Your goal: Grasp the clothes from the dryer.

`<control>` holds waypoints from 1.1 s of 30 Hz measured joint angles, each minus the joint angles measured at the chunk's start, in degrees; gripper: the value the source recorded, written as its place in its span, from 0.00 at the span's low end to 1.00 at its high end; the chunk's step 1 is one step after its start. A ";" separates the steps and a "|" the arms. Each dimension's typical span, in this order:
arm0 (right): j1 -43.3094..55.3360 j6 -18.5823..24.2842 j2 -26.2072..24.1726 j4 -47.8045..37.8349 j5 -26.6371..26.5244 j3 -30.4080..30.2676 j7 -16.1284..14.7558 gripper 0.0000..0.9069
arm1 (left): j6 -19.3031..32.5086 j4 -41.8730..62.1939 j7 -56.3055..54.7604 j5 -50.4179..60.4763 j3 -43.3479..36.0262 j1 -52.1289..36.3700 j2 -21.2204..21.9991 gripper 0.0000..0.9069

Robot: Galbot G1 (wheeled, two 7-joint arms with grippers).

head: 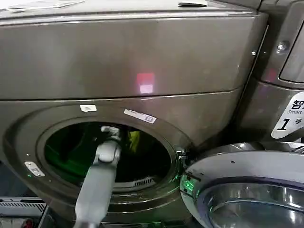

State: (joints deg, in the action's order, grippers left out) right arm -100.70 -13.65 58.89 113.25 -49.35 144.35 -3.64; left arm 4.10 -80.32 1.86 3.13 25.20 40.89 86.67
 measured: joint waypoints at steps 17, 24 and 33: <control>-1.02 1.65 -0.55 -0.62 -0.90 1.37 0.13 1.00 | -0.71 -9.55 -5.72 -0.94 1.40 8.07 0.55 0.00; -1.19 0.87 -0.62 -0.31 -0.81 2.18 0.26 1.00 | -1.23 -9.83 -5.68 -1.02 1.39 7.92 0.39 0.00; -1.93 -0.31 -0.52 -0.37 -1.33 3.83 0.46 1.00 | -1.74 -10.58 -5.48 -0.88 1.48 8.37 -0.07 0.00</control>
